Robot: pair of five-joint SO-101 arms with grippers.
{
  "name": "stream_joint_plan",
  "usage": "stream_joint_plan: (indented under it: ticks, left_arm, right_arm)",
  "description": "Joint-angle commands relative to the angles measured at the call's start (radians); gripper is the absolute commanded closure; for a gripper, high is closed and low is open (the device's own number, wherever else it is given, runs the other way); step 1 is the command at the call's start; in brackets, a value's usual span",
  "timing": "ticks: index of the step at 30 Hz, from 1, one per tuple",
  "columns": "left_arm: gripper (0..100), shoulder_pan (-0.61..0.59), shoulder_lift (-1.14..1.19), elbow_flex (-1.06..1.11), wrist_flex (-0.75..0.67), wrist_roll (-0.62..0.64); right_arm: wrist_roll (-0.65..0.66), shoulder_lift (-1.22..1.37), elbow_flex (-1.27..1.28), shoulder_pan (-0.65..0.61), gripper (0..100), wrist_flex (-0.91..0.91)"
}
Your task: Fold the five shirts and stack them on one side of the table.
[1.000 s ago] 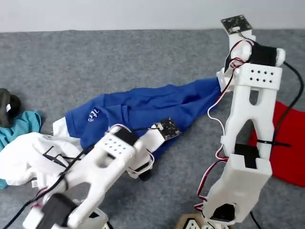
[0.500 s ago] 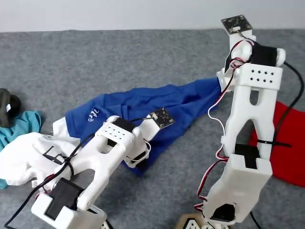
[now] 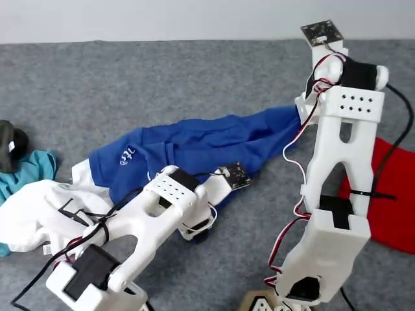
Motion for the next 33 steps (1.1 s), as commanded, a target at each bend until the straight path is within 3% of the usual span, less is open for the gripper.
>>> stream_joint_plan:
  ticks: [1, 9, 14, 18, 21, 28, 33]
  left_arm:
    - [80, -0.009, -0.006, 0.007, -0.008, 0.014]
    - [81, -0.075, 0.012, 0.022, -0.029, 0.015]
    - [91, -0.068, 0.135, -0.059, -0.015, 0.017]
    - [99, -0.072, 0.229, -0.171, 0.038, 0.015]
    - [99, -0.075, 0.23, -0.269, 0.143, 0.015]
    - [99, -0.091, -0.02, -0.53, 0.416, 0.015]
    - [99, -0.23, -0.253, -0.714, 0.489, 0.015]
  right_arm:
    - [0.009, -0.01, -0.052, -0.007, 98.8, 0.019]
    - [0.009, -0.01, -0.052, -0.008, 98.8, 0.019]
    - [0.009, -0.01, -0.052, -0.01, 98.8, 0.019]
    - [0.011, -0.016, -0.052, -0.008, 98.8, 0.019]
    - [0.012, -0.018, -0.055, -0.007, 98.8, 0.027]
    - [0.031, -0.062, -0.058, 0.007, 98.8, 0.048]
    - [0.031, -0.176, -0.058, 0.01, 98.8, 0.048]
